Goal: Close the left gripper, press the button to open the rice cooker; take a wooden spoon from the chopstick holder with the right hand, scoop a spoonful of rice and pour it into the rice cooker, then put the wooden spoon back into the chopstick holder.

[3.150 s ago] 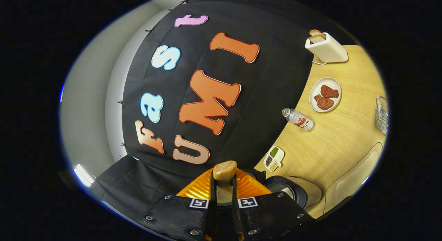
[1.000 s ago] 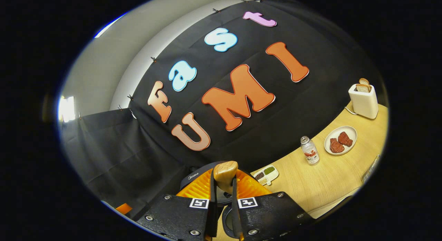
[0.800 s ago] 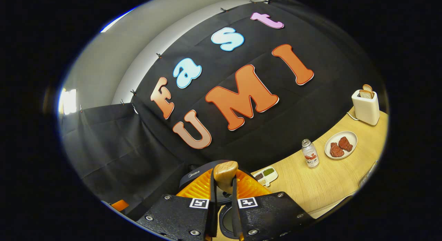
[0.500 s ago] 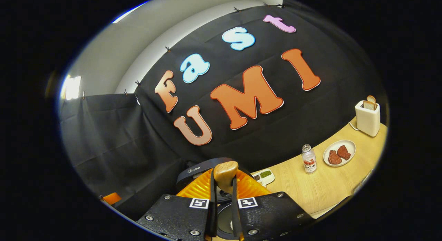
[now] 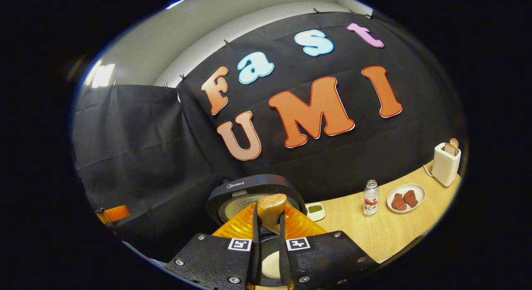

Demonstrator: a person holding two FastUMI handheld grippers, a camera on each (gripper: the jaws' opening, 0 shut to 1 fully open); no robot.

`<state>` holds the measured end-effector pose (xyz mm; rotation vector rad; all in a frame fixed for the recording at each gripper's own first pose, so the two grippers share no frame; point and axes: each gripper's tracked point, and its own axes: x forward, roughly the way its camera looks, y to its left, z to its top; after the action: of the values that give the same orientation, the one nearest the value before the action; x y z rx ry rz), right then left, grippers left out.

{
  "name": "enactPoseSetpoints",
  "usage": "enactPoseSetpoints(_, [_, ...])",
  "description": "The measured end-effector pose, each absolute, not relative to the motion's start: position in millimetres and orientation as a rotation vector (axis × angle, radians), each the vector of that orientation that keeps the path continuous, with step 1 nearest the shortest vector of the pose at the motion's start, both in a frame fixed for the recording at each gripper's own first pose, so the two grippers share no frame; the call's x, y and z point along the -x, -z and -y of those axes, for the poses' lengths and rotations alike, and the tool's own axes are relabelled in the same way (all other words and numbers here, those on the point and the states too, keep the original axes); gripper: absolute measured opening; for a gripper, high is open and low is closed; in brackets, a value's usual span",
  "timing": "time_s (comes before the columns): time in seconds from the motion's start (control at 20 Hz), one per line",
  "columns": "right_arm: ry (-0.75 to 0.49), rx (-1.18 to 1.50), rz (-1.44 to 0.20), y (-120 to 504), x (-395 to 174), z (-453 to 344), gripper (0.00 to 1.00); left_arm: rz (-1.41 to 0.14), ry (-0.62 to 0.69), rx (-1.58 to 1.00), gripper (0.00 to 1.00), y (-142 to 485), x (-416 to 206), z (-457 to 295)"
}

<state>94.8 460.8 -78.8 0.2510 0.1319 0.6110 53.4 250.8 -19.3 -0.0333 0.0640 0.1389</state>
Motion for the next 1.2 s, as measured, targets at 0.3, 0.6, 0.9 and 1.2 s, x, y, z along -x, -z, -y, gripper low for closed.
enactPoseSetpoints(0.3, [-0.637, -0.178, -0.138, 92, -93, -467, 0.16, -0.071, -0.151, 0.015, 0.99, 21, -56, -255])
enactPoseSetpoints(0.6, [-0.665, -0.029, -0.101, 97, -89, -475, 0.16, -0.076, -0.136, 0.038, 0.99, 24, -61, -250])
enactPoseSetpoints(0.9, [-0.704, -0.014, -0.101, 98, -84, -479, 0.16, -0.078, -0.137, 0.049, 0.96, 25, -64, -247])
enactPoseSetpoints(1.2, [-0.680, -0.183, -0.148, 82, -92, -445, 0.16, -0.053, -0.124, 0.073, 0.96, 17, -68, -234])
